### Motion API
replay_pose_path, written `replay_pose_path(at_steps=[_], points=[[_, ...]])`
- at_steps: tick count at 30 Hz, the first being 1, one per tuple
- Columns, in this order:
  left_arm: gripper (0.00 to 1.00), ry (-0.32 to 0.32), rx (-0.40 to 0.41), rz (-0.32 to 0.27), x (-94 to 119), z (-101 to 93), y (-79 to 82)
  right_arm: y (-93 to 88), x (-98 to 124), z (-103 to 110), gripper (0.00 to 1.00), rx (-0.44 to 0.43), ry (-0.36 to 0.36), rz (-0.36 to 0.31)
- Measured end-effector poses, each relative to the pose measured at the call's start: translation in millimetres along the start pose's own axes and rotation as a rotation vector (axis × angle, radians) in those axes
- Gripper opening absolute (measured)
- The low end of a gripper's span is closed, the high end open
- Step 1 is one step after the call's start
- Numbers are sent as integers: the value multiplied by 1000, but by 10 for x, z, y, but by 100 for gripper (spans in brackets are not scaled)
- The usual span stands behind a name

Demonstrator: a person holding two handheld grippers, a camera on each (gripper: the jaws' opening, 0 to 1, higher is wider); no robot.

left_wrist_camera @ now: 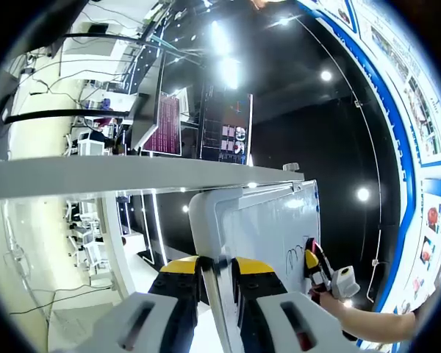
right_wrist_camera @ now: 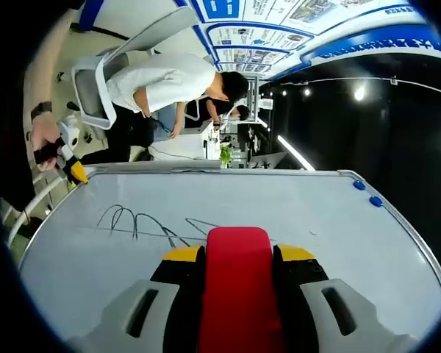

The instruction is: Wipe the writing off the whiteboard with the eraser

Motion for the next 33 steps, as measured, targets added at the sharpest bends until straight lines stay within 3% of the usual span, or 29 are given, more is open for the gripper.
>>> replay_pose_path(at_steps=[12,20,33], points=[[19,2,4,-1,1,14,-3,73,29,147,40,-15,-36,-6],[19,4,6,-1,-1,22,2,118,22,459,39,-25,-5,0],[19,3,10,-1,-1,18,0,173,23,787,39,-33,-4,-1]])
Point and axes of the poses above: the point that each gripper's makers call its tool centre point, and the gripper's own axes: x roughly backward along the fingers, z roughly to its left, y roughly out of its top, the point moved 4 cm from there along x, roughly backward along the fingers, and after that the axes turned 10 degrees about -z, right-handed, at the moved point
